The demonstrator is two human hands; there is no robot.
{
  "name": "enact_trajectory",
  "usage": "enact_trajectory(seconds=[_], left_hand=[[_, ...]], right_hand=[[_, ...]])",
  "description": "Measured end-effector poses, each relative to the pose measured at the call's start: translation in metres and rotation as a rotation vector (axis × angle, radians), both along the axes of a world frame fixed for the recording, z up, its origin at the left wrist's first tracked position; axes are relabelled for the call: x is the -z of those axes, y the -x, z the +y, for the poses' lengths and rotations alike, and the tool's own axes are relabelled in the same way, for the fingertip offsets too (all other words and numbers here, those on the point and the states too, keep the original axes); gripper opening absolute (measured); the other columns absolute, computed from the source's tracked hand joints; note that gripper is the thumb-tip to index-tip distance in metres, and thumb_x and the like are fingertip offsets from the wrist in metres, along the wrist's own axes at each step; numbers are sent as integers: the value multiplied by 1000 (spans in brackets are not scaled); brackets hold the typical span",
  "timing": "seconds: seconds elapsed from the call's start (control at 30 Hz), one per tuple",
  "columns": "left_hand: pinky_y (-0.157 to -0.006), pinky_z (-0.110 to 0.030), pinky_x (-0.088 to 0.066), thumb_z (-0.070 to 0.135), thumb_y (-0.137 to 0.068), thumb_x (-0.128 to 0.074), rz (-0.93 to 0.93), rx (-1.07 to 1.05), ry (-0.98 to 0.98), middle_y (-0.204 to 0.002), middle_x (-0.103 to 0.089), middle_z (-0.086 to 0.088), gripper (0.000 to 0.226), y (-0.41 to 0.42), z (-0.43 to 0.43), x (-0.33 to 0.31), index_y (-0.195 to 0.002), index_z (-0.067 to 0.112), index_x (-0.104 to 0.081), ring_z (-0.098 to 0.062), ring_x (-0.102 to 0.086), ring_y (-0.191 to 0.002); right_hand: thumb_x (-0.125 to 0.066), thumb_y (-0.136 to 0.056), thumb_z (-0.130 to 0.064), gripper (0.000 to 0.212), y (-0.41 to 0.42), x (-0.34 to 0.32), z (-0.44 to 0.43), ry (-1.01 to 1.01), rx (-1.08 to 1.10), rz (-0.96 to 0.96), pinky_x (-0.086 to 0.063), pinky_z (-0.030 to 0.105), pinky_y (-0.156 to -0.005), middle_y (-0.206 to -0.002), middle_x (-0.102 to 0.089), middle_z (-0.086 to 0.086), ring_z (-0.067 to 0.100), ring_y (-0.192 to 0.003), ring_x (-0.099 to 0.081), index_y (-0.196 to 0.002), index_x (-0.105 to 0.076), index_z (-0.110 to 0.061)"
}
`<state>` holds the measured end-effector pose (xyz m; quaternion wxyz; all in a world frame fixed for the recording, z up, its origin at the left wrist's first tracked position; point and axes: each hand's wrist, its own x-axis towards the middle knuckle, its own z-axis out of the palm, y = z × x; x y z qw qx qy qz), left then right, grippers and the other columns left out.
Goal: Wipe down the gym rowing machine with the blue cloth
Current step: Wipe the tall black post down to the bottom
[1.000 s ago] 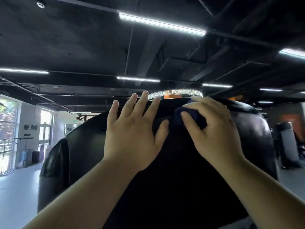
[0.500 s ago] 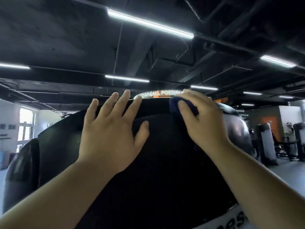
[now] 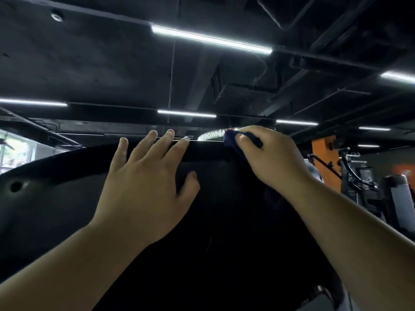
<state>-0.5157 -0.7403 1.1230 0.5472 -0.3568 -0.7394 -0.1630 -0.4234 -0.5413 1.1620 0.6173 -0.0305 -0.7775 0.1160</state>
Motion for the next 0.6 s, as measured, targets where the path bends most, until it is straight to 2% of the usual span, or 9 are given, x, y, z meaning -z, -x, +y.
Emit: enact_trajectory(seconds=[0.07, 0.1, 0.2, 0.27, 0.33, 0.4, 0.47, 0.53, 0.6], left_hand=[[-116, -53, -15, 57, -86, -26, 3, -24, -23, -150, -45, 1, 69, -9, 22, -4, -144, 25, -45, -22, -34, -144], [-116, -54, -15, 57, -86, -26, 2, -36, -42, -150, -46, 1, 69, -15, 33, -6, -144, 25, -46, -22, -34, -143], [-118, -53, -11, 57, -85, -22, -2, -73, -57, -151, -44, 1, 71, -30, 65, -8, -145, 26, -44, -21, -31, -145], [-118, -52, -10, 55, -86, -22, 17, -96, -56, -151, -44, 1, 69, -38, 85, -7, -144, 26, -45, -20, -31, -145], [-118, -52, -12, 54, -88, -25, 27, -119, -78, -149, -47, 1, 66, -42, 102, -9, -141, 26, -49, -20, -34, -144], [-116, -54, -17, 52, -89, -28, 41, -137, -111, -145, -51, 1, 62, -43, 110, -9, -138, 24, -54, -21, -39, -141], [-116, -53, -22, 50, -90, -30, 69, -162, -132, -144, -53, 1, 59, -42, 114, -7, -136, 23, -56, -21, -42, -139], [-115, -53, -23, 50, -90, -30, 85, -186, -131, -144, -53, 1, 59, -42, 114, -6, -137, 23, -55, -21, -42, -139], [-115, -53, -23, 50, -91, -29, 84, -205, -115, -146, -51, 1, 60, -42, 115, -6, -139, 22, -53, -22, -41, -140]], right_hand=[[-51, -97, -40, 24, 1, 8, 16, -63, -24, 56, -41, 9, -85, -103, -62, -28, -5, -99, -55, -114, -68, -38], [-51, -97, -39, 26, 0, 21, 20, -117, -45, 110, -39, 8, -90, -110, -60, -27, -6, -105, -53, -118, -67, -36], [-46, -97, -43, 37, -1, 58, 43, -269, -52, 154, -40, 32, -109, -134, -57, -15, 3, -128, -48, -128, -62, -31], [-45, -97, -46, 39, -5, 53, 63, -346, -46, 134, -36, 36, -112, -136, -58, -14, 3, -129, -48, -129, -62, -31], [-46, -97, -46, 34, -8, 26, 77, -237, -78, 117, -37, 20, -103, -120, -62, -24, -4, -113, -55, -124, -64, -35], [-48, -98, -44, 27, -4, 3, 92, -96, -92, 74, -33, 1, -75, -92, -59, -31, -12, -86, -54, -117, -66, -39], [-49, -97, -42, 26, -2, 5, 102, -90, -106, 110, -32, -3, -70, -90, -59, -26, -14, -81, -50, -114, -68, -37], [-47, -97, -42, 31, -3, 31, 103, -140, -148, 195, -34, 0, -86, -110, -64, -20, -14, -98, -51, -118, -67, -31], [-45, -96, -43, 37, -3, 59, 103, -191, -141, 233, -38, 20, -104, -128, -61, -16, -2, -120, -50, -124, -65, -29]])
